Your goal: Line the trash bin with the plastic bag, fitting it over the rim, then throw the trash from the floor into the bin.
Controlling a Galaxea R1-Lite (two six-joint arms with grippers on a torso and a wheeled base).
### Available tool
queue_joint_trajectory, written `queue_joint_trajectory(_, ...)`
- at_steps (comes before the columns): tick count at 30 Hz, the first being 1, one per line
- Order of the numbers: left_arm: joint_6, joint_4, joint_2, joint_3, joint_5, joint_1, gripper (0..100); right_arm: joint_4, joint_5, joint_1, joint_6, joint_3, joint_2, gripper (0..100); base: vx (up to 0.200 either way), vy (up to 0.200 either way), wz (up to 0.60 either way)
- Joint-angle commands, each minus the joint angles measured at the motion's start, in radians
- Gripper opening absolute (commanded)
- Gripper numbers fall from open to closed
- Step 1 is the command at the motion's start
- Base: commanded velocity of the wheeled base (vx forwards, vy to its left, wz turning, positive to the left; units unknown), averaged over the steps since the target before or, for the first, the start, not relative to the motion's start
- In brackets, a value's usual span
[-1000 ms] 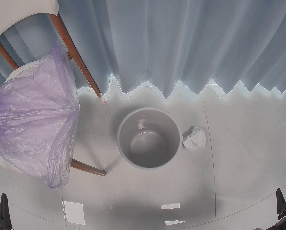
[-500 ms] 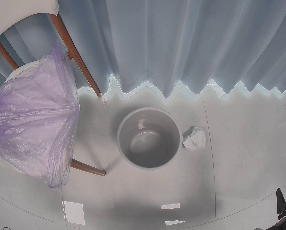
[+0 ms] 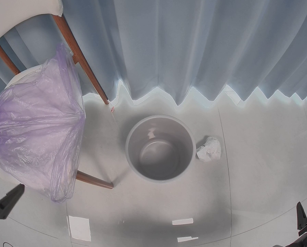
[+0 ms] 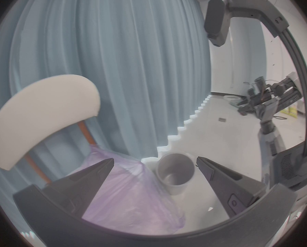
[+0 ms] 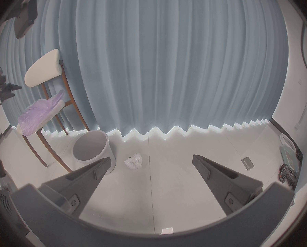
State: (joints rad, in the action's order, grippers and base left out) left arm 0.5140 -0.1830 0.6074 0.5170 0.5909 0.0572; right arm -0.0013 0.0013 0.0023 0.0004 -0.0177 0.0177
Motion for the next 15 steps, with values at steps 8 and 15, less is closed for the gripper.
queue_joint_trajectory(8, 0.113, 0.109, 0.273, 0.026, -0.279, 0.455, 100, 0.0, 0.0, 0.001, 0.0, 0.018, -0.018, 100, 0.0, 0.0, 0.0)
queue_joint_trajectory(15, 0.127, 0.1, 0.333, 0.063, -0.539, 0.731, 100, 0.0, 0.0, 0.001, 0.0, 0.018, -0.018, 100, 0.0, 0.0, 0.0)
